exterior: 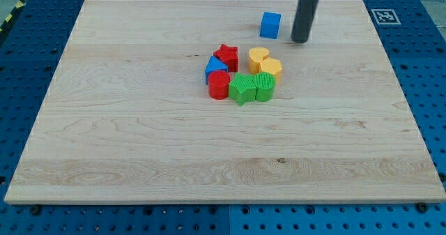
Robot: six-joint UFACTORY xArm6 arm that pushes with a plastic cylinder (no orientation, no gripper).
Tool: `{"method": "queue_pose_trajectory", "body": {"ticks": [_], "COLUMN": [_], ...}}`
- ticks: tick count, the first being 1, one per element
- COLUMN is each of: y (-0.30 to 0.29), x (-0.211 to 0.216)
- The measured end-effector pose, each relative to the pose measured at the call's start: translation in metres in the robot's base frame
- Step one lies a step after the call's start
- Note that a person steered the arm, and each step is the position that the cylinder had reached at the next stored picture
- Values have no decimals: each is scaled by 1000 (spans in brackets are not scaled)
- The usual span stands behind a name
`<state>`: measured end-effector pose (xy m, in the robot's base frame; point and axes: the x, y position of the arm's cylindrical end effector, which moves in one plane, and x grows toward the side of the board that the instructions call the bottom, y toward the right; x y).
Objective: Move the cube above the group of blocks
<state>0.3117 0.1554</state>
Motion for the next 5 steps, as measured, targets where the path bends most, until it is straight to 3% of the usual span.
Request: {"method": "queue_pose_trajectory", "body": {"ticks": [1, 3, 4, 5], "y": [-9, -88, -94, -103], "x": [-31, -41, -65, -56]}}
